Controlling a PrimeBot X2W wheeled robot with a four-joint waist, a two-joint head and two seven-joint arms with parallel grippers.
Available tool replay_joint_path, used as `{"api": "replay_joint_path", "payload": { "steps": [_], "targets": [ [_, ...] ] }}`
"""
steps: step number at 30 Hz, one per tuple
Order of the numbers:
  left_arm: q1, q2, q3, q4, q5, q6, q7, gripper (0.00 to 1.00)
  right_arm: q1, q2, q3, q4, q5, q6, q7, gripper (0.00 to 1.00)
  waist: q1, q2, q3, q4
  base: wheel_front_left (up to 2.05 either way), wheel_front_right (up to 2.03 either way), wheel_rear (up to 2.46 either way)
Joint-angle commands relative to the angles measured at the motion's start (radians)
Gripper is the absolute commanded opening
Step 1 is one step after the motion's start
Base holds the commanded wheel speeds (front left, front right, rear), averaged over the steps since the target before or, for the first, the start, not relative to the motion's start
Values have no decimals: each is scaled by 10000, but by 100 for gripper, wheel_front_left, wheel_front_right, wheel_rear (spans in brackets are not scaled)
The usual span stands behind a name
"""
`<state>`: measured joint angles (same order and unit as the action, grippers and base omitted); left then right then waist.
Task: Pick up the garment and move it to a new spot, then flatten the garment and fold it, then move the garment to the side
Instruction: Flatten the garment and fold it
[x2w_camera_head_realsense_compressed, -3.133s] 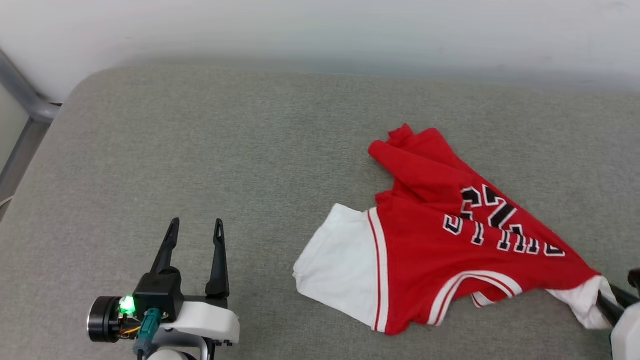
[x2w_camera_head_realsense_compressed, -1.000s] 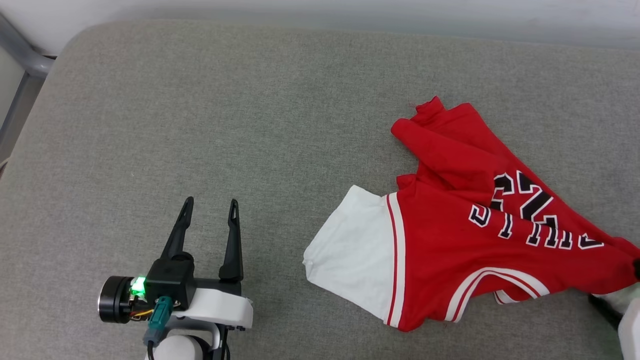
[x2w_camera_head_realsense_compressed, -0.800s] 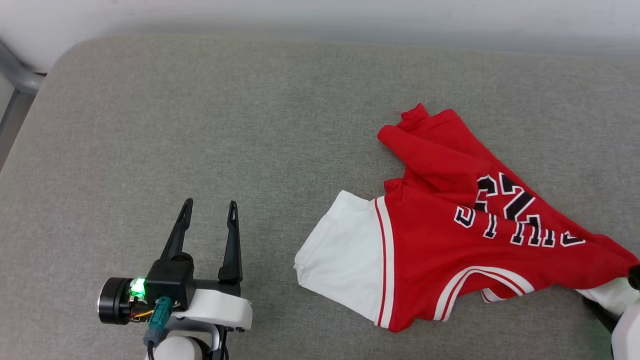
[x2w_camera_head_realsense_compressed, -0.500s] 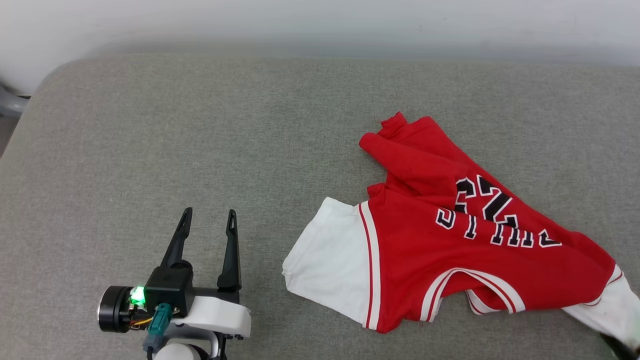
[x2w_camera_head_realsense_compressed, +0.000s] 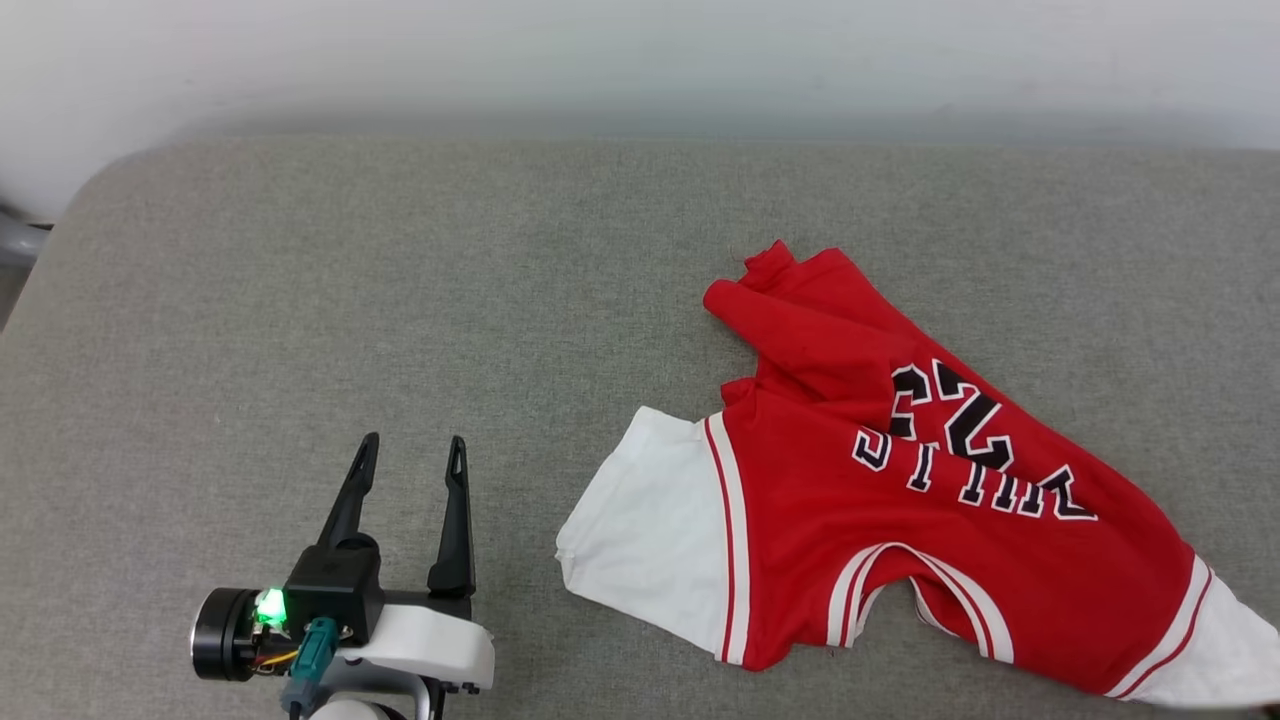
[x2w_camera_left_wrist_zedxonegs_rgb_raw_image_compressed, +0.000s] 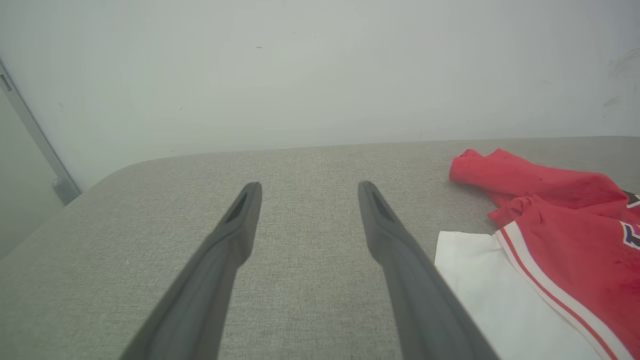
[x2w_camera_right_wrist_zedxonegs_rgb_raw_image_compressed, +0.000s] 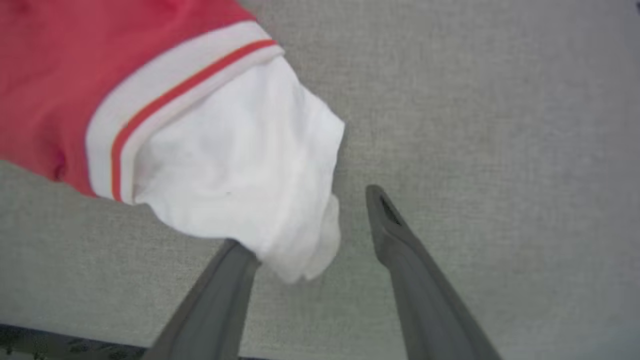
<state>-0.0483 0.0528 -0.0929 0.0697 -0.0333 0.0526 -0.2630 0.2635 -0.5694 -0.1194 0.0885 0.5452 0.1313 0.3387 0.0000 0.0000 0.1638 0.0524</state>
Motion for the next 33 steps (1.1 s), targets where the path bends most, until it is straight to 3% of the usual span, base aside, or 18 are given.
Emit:
{"api": "replay_joint_path", "payload": {
  "steps": [1,10,14,18,26,29,33],
  "targets": [
    [66,24,29,9,35,-45,-26,100,-138,-41,-138,-122,-150,-11,-147,100,0,0,-73,-16,0,0,0],
    [179,186,211,-51,104,-143,-25,100,-563,321,-1619,-2341,-869,-11,-1265,100,0,0,-437,40,0,0,0],
    [71,269,264,-168,114,-204,-25,100,-822,650,-1635,-3371,-1342,-11,-1665,100,0,0,-503,129,0,0,0],
    [-438,503,337,-278,-32,-541,-25,100,-1256,1322,-1207,-4042,-1899,-12,-2433,100,0,0,-517,255,0,0,0],
    [-1974,1328,-191,364,-280,-1583,9,100,-1919,2870,-110,-3441,-3079,-12,-4366,100,0,0,-452,463,0,0,0],
    [-2793,1698,-803,657,-753,-1770,715,100,-1945,3168,314,-2902,-3266,-12,-4760,100,0,0,-402,486,0,0,0],
    [-3792,2474,-2284,724,-2256,-1816,2796,100,-2071,3295,698,-2330,-3421,-12,-5081,100,0,0,-304,440,0,0,0]
  ]
}}
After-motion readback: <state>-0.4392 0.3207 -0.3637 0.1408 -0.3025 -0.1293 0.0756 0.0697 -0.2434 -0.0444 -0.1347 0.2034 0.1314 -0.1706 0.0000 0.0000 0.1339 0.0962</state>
